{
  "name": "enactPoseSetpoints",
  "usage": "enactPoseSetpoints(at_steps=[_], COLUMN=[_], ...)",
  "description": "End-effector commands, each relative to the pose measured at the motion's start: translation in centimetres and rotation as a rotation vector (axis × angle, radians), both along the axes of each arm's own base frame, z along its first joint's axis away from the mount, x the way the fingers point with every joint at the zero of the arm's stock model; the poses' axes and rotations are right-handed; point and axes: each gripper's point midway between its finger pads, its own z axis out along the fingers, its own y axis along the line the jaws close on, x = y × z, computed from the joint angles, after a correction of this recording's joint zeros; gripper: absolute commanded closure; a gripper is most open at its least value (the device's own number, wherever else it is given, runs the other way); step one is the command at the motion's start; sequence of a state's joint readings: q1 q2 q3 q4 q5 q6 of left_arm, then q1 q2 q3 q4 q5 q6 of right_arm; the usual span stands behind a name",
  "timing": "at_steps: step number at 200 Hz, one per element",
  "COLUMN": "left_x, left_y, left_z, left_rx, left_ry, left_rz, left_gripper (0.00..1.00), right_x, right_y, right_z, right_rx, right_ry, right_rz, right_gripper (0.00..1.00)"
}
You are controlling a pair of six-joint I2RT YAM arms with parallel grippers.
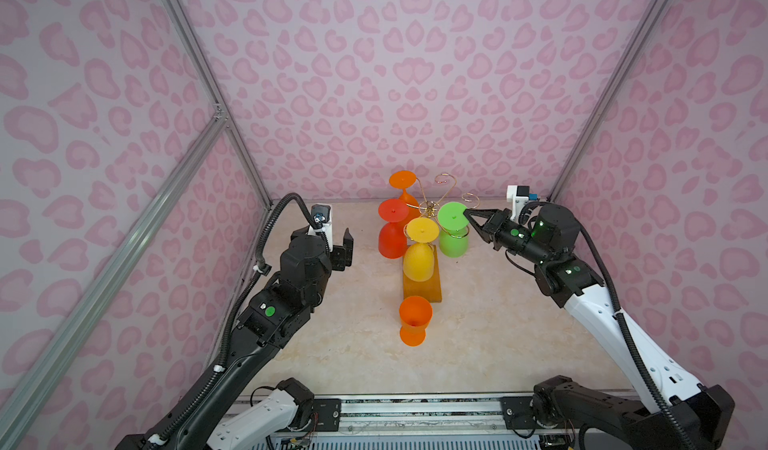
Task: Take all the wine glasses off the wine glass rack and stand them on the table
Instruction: 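Lift the green glass off its hook and pull it away with the right gripper, then raise the green glass toward the left gripper while the left gripper approaches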
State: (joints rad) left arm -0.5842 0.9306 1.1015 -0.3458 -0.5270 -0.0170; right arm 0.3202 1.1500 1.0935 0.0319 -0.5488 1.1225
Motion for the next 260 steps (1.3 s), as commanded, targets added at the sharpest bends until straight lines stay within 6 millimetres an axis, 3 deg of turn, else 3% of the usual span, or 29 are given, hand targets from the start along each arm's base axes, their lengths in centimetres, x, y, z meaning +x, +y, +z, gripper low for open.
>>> enactPoseSetpoints(at_steps=[1, 65, 92, 120, 137, 151, 186, 215, 236, 260], left_x=[0.0, 0.1, 0.2, 0.2, -0.3, -1.0, -3.8, -5.8, -6.6, -7.2], left_y=[0.1, -0.2, -0.4, -0.7, -1.6, -2.8, -5.7, -8.5, -10.2, -11.9], left_z=[0.3, 0.3, 0.4, 1.0, 2.5, 4.0, 8.2, 10.2, 10.9, 11.8], left_rx=[-0.009, -0.015, -0.021, -0.043, -0.088, -0.134, -0.221, -0.239, -0.249, -0.317], left_ry=[-0.013, -0.007, -0.007, -0.023, -0.061, -0.103, -0.262, -0.329, -0.355, -0.374], left_rz=[-0.001, -0.012, -0.018, -0.037, -0.099, -0.187, -0.431, -0.64, -0.759, -0.929], left_gripper=[0.18, 0.17, 0.18, 0.18, 0.18, 0.18, 0.17, 0.18, 0.18, 0.18], right_x=[0.4, -0.6, -2.0, -3.9, -5.3, -6.3, -8.8, -11.5, -13.1, -13.9], right_y=[-0.9, -5.1, -8.2, -12.9, -15.1, -15.7, -14.9, -14.3, -13.8, -13.2], right_z=[0.5, 0.3, 0.3, 1.3, 3.6, 6.3, 13.5, 18.3, 20.3, 20.9], right_rx=[0.003, 0.018, 0.022, 0.009, 0.009, 0.024, 0.144, 0.229, 0.284, 0.392], right_ry=[-0.015, -0.019, -0.021, -0.052, -0.137, -0.234, -0.512, -0.719, -0.816, -0.855], right_rz=[-0.037, -0.129, -0.196, -0.314, -0.383, -0.397, -0.338, -0.274, -0.215, -0.141], right_gripper=[1.0, 1.0, 1.0, 1.0, 1.0, 1.0, 1.0, 1.0, 1.0, 1.0])
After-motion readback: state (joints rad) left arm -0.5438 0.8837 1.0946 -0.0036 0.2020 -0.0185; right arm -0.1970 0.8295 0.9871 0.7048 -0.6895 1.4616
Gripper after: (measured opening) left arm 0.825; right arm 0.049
